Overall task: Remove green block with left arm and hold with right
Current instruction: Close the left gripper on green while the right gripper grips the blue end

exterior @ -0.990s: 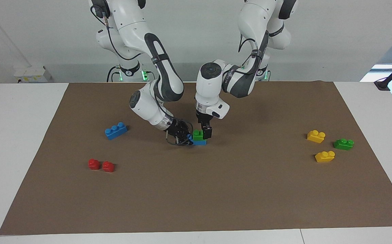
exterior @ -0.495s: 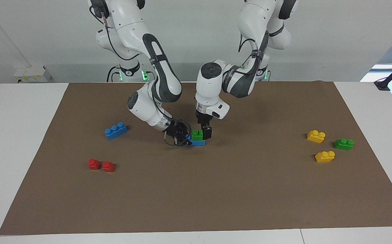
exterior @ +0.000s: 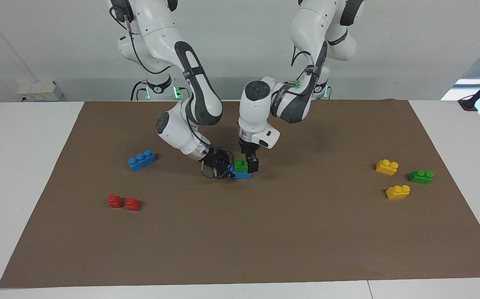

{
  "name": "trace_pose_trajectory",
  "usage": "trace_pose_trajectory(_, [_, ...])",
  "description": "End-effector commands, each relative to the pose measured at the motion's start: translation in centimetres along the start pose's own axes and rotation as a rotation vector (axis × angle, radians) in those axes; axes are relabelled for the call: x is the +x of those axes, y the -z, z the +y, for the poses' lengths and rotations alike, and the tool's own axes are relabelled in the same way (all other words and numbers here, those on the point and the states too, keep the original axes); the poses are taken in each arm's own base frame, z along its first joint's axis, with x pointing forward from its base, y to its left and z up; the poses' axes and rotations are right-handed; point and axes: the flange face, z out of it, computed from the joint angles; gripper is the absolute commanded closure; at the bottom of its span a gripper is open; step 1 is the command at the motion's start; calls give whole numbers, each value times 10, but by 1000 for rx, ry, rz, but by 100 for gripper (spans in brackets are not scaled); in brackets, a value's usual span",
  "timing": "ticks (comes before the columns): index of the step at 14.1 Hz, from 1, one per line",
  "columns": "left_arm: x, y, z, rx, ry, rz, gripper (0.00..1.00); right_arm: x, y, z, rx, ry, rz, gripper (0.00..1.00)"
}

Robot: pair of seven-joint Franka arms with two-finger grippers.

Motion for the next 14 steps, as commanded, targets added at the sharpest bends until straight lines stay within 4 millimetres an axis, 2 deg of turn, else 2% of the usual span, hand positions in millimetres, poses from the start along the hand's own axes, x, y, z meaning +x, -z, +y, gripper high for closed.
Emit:
trace_pose_trajectory(1, [-4,-10,-4,-18,6,7,0,1,-1,1,3,-39,-15,100])
trace_pose_trajectory(3, [-3,-13,-4,-14,5,10,0,2,1,0,12,-63,-30,100])
trace_pose_trajectory(4, [-3,-13,-5,-15,0,16,21,2,1,0,15,-74,-37,100])
trace_pose_trajectory(5, [-3,-12,-4,-23,-7,21,52,2,1,0,15,-74,-38,100])
trace_pose_trajectory(7, [-5,-9,-3,-24,-8,20,93,2,0,0,15,-75,-36,100])
trace_pose_trajectory(8, [-5,-8,-2,-24,-8,20,100,2,0,0,16,-74,-36,100])
trace_pose_trajectory(11, [-4,-2,2,-17,-6,30,100,2,0,0,16,-75,-36,100])
trace_pose_trajectory(14, [1,16,9,-19,1,34,100,1,-2,2,14,-73,-34,100])
